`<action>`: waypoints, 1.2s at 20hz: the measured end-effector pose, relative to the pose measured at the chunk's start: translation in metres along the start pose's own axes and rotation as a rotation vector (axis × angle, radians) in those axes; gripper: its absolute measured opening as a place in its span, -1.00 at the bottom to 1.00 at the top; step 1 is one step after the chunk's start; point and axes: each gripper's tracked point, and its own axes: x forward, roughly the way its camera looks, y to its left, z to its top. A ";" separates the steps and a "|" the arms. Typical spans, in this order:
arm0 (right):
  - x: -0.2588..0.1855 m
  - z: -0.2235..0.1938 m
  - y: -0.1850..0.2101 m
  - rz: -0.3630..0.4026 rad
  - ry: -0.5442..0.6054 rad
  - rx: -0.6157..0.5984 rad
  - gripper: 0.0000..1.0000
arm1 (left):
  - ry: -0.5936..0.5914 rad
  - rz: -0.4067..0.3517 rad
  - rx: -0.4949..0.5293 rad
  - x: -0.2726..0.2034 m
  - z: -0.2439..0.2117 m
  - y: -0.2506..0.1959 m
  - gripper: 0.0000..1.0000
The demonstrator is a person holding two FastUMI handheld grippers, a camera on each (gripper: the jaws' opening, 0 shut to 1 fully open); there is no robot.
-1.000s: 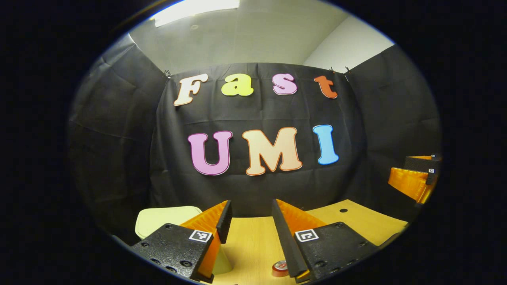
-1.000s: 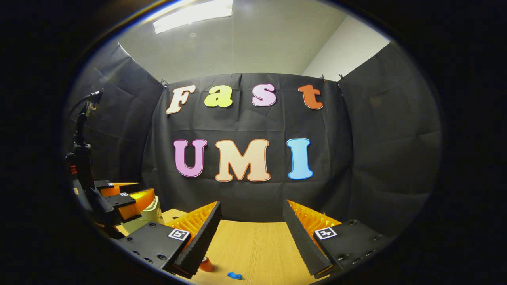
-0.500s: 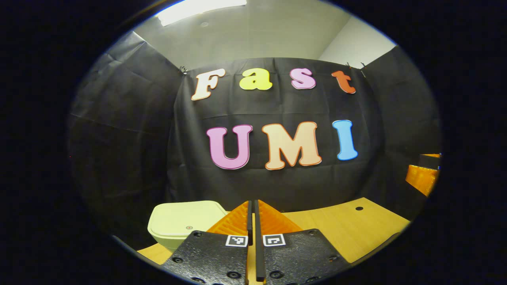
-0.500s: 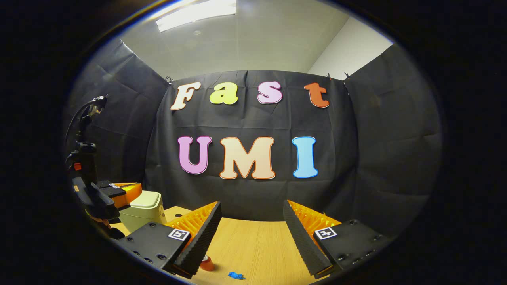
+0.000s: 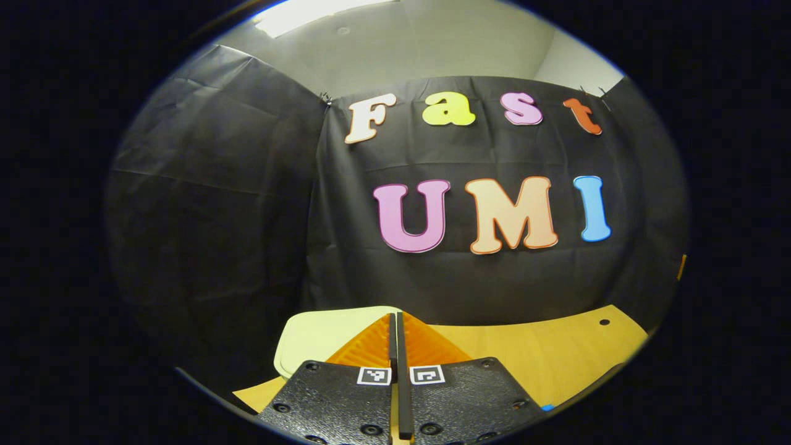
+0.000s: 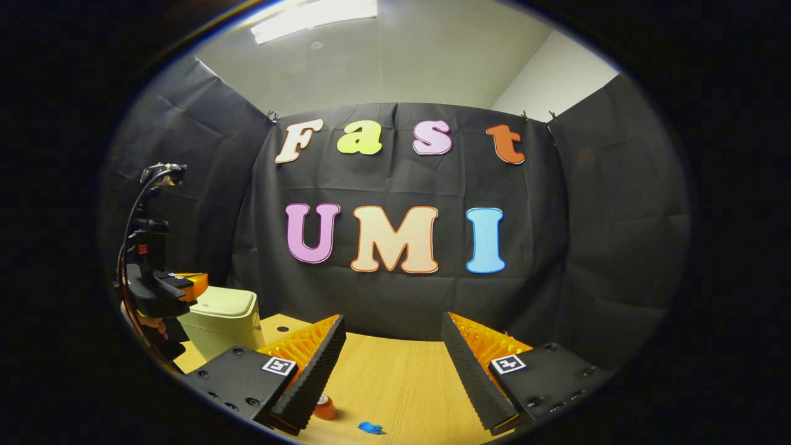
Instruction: Press the lid of the desktop garbage bin to open it, pick up the crumpled paper on the desktop and throw it into the bin, then pick up the pop can on the desktop and drop it into the bin, and finally close the garbage bin lid.
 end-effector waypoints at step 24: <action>0.016 -0.045 0.000 0.029 0.120 0.109 0.96 | 0.021 -0.044 -0.074 0.010 -0.048 0.024 -1.00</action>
